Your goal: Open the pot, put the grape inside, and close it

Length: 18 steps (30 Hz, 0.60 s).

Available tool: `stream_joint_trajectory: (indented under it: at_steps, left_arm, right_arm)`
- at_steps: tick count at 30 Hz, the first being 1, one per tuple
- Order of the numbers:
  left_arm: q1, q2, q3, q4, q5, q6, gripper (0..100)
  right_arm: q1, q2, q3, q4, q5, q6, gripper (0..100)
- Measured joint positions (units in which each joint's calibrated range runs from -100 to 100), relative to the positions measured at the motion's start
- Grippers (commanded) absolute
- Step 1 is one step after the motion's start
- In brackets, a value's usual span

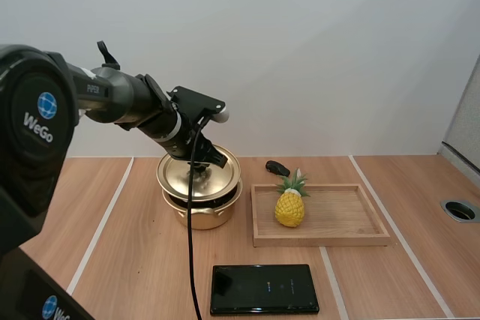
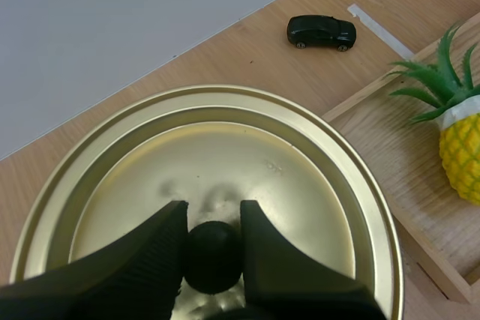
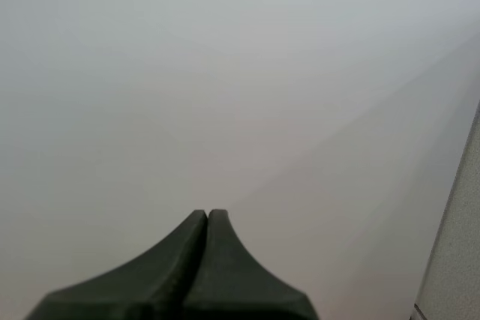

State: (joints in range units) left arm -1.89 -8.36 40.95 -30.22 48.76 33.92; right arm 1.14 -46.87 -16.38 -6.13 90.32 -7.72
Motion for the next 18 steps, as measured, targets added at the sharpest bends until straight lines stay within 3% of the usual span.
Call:
stream_joint_trajectory:
  at_steps: [18]
  left_arm:
    - [0.00, 3.73, 0.12, -0.87, 2.76, 0.11, 0]
  right_arm:
    - [0.00, 0.00, 0.00, -1.48, 0.58, -0.12, 0]
